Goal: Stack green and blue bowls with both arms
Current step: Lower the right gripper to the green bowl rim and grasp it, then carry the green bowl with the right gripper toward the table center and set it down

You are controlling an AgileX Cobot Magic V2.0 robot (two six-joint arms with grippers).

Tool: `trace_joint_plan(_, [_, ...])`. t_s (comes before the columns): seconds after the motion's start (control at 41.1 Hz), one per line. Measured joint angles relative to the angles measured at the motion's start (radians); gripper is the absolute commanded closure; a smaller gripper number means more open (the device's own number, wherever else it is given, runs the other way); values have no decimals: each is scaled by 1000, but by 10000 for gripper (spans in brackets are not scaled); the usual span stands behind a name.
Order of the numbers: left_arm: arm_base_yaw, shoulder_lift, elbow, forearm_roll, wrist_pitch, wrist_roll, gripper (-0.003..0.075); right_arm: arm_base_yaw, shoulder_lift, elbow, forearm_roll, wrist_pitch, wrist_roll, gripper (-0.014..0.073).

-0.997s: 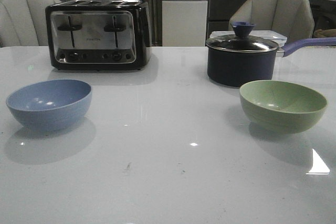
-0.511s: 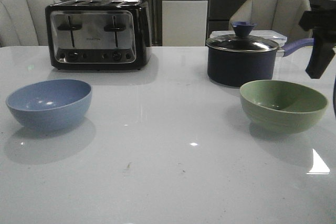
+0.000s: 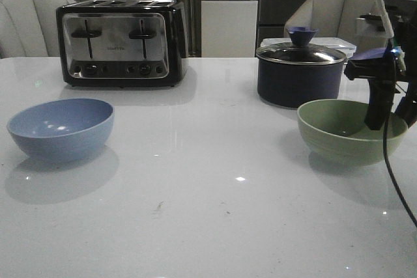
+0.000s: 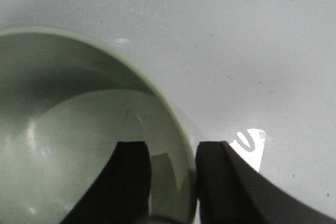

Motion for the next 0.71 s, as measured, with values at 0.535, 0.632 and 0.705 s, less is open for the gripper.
trace_joint_plan(0.535, [0, 0, 0, 0, 0, 0, 194, 35, -77, -2, -36, 22, -7, 571])
trace_joint_plan(0.632, [0, 0, 0, 0, 0, 0, 193, 108, -152, -2, -38, 42, -34, 571])
trace_joint_plan(0.705, [0, 0, 0, 0, 0, 0, 194, 174, -193, -2, -38, 57, -44, 571])
